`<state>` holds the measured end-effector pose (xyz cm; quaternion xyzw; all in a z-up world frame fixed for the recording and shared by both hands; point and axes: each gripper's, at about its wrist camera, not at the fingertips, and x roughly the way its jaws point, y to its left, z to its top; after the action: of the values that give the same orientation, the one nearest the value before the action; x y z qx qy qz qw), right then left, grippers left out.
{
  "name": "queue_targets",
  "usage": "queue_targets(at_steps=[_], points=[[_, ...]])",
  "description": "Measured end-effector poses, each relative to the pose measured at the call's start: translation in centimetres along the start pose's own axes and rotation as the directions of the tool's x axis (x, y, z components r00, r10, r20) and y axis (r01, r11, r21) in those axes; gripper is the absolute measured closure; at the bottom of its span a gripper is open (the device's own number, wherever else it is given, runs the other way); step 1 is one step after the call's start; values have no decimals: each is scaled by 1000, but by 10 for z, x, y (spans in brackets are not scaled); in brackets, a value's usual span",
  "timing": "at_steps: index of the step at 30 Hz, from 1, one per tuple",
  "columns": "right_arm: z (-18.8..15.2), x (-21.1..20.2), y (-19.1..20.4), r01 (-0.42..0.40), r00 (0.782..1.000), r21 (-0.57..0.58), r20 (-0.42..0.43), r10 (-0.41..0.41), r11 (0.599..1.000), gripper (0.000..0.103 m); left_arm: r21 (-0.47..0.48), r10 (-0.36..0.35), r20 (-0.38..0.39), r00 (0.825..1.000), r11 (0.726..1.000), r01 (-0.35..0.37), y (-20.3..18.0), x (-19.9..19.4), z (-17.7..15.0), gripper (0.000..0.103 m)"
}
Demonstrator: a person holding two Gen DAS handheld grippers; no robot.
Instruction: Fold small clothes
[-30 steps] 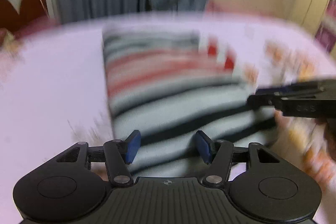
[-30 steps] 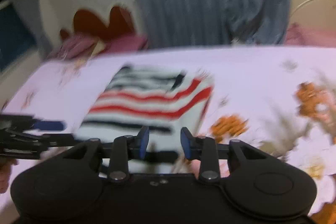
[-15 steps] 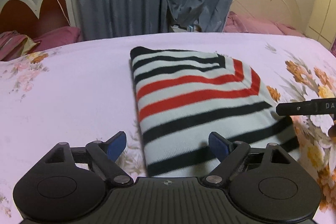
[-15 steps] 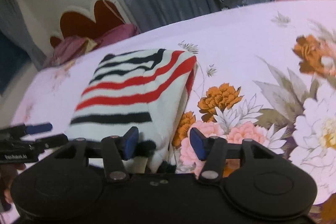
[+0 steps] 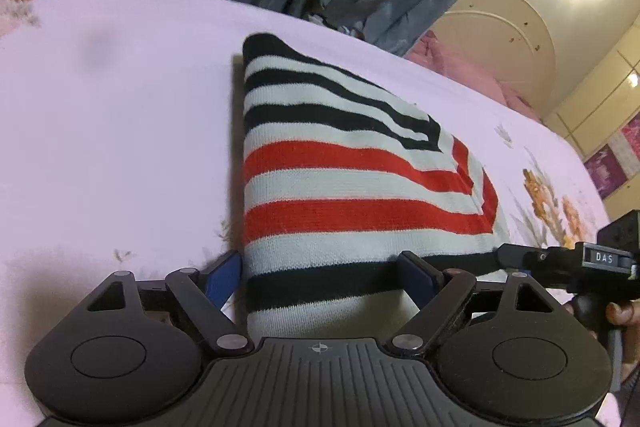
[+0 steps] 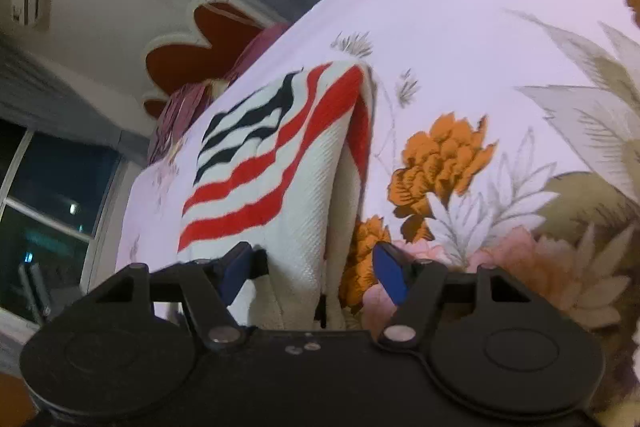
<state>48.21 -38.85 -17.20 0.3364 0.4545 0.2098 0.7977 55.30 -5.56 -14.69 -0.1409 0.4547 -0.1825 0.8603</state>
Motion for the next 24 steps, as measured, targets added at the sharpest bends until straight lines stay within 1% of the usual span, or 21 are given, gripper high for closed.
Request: queue_targets(at_steps=[5,8,9,10,11,12,13,14,15,17,18,21,22,24], points=[[6,16,9,-33,998,-2,-62,33,999,38,-62,-47,-29,998,997,45,4,15,4,21],[9,26,11,-55,997,59,-53,58,997,38,-102,-61,-36,998,993,57,4,22,5,21],[9,28,14,-42,998,48,-46,44,998,39,-106,-60,-39,997,993,55,3,24,6,21],[8,28,19,-14,999,25,-38,15,1000,47,-103,-55,-42,998,993,50,1,25,7,21],[6,29,26,32,999,-9,-32,-32,999,55,-87,-47,-42,998,995,43,-4,26,7,27],[3,28,32,72,997,-58,-25,-74,996,58,-59,-33,-35,999,998,31,-11,26,8,33],[0,28,43,116,993,-110,-13,-118,987,61,-23,-16,-29,999,1000,15,-17,24,8,36],[-3,28,54,160,987,-163,1,-162,974,64,35,12,-19,1000,999,-12,-28,19,9,45],[-6,28,66,203,979,-211,20,-203,956,65,98,38,-5,999,995,-37,-39,14,10,53],[-12,27,86,261,965,-279,57,-255,924,69,213,65,32,997,975,-70,-60,5,10,60],[-16,24,95,279,960,-313,76,-269,908,69,249,64,47,997,966,-74,-66,1,9,62],[-27,22,120,344,939,-373,120,-323,862,69,291,56,68,996,954,-73,-74,-10,9,64],[-30,22,127,363,932,-384,132,-338,849,69,309,56,75,996,948,-77,-76,-15,8,64],[-38,20,141,377,926,-396,145,-348,838,69,339,58,96,994,937,-88,-76,-27,4,64]])
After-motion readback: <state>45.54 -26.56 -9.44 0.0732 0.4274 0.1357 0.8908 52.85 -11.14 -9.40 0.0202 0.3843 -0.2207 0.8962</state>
